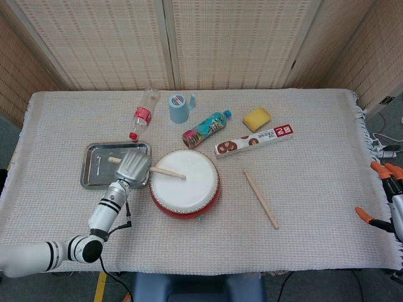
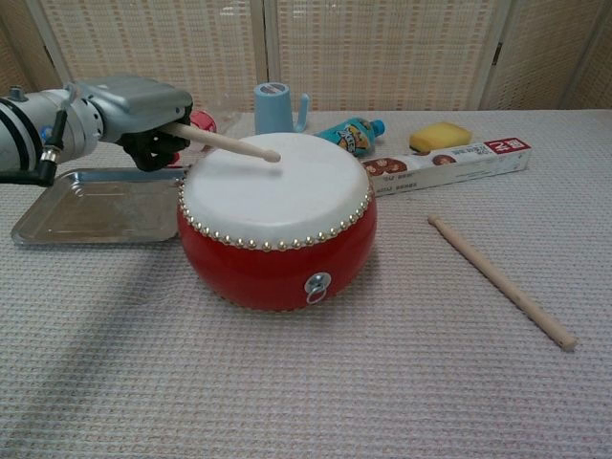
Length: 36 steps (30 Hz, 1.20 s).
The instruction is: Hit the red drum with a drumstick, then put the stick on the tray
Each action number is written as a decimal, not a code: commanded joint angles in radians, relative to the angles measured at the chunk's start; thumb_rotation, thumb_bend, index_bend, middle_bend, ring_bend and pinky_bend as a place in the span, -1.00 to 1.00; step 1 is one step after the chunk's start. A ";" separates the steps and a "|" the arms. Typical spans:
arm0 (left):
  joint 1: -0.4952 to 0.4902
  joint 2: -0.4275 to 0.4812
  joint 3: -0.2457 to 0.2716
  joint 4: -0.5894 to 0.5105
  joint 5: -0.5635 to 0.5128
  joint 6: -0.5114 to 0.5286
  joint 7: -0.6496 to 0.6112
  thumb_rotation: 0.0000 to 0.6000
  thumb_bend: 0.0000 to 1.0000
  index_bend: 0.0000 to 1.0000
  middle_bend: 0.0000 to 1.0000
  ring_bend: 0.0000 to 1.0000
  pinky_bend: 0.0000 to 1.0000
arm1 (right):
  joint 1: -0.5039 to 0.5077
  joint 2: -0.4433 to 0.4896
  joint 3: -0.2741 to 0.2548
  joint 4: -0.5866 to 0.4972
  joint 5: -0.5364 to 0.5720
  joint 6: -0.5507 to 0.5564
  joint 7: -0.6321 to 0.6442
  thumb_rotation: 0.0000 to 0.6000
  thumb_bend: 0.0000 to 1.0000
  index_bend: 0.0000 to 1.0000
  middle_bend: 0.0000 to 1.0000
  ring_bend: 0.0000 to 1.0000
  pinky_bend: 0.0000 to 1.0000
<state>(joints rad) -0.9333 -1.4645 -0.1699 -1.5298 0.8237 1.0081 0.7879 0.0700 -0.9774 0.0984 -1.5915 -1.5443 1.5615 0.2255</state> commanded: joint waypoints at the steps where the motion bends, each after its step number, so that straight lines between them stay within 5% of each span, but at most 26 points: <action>1: -0.009 -0.018 0.009 0.016 -0.028 0.009 0.017 1.00 0.43 1.00 1.00 1.00 1.00 | 0.000 -0.001 0.000 0.003 0.001 -0.001 0.003 1.00 -0.69 -0.98 -0.73 -1.00 -0.77; 8: 0.037 0.076 -0.084 -0.102 0.010 0.004 -0.218 1.00 0.43 1.00 1.00 1.00 1.00 | 0.003 -0.006 0.001 0.007 0.002 -0.004 0.005 1.00 -0.69 -0.98 -0.73 -1.00 -0.77; 22: -0.013 -0.018 0.039 0.046 -0.007 -0.011 -0.034 1.00 0.43 1.00 1.00 1.00 1.00 | 0.007 -0.009 0.003 0.015 0.009 -0.013 0.011 1.00 -0.69 -0.98 -0.73 -1.00 -0.77; 31: 0.027 0.050 -0.063 -0.077 0.026 0.070 -0.187 1.00 0.42 1.00 1.00 1.00 1.00 | 0.013 -0.015 0.004 0.023 0.008 -0.020 0.018 1.00 -0.69 -0.98 -0.73 -1.00 -0.77; 36: 0.006 0.037 -0.033 -0.056 0.022 0.049 -0.123 1.00 0.42 1.00 1.00 1.00 1.00 | 0.013 -0.017 0.004 0.026 0.009 -0.020 0.021 1.00 -0.69 -0.98 -0.73 -1.00 -0.77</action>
<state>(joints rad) -0.9171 -1.4152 -0.2218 -1.6058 0.8448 1.0649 0.6201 0.0825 -0.9939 0.1027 -1.5654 -1.5350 1.5417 0.2467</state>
